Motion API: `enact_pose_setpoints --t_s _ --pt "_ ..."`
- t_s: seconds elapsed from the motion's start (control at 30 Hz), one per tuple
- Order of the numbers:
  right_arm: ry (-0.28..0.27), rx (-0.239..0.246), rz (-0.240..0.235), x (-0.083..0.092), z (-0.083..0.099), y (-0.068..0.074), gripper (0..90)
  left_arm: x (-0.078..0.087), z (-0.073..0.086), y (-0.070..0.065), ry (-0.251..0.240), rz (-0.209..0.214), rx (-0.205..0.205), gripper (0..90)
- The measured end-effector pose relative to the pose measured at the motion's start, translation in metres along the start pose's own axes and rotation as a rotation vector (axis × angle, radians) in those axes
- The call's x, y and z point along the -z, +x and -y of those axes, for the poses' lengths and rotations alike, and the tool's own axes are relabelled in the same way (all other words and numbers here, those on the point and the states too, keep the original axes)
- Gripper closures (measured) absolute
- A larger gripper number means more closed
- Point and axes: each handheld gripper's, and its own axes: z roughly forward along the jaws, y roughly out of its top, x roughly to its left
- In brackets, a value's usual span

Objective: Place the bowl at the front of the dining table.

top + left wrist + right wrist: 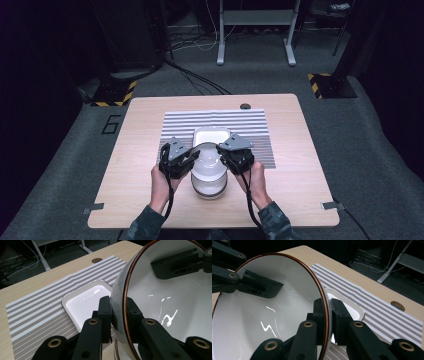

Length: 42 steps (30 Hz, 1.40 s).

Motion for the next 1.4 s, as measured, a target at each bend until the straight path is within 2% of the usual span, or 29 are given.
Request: enact_pose_setpoints --t_s 0.3,0.43,0.6,0.83,1.17,1.4 --pt "-0.007 -0.004 0.008 -0.002 -0.01 -0.007 82.7 -0.003 -0.011 0.007 -0.012 -0.002 -0.006 79.0" --pt "-0.003 -0.023 0.004 -0.005 -0.013 -0.013 82.9 -0.006 -0.016 0.01 -0.016 0.007 0.005 79.1" --pt "-0.002 -0.025 0.01 -0.006 -0.015 -0.017 82.8 -0.011 -0.021 0.012 -0.017 0.01 0.009 79.2" --pt "-0.005 -0.034 0.015 -0.008 -0.02 -0.025 83.0 -0.015 -0.029 0.015 -0.023 0.008 0.001 79.4" --pt "-0.003 -0.053 0.02 -0.013 -0.027 -0.033 82.8 -0.022 -0.038 0.024 -0.032 0.029 0.031 79.9" --pt "-0.008 -0.06 0.02 -0.016 -0.032 -0.04 82.9 -0.026 -0.046 0.03 -0.036 0.037 0.034 79.9"
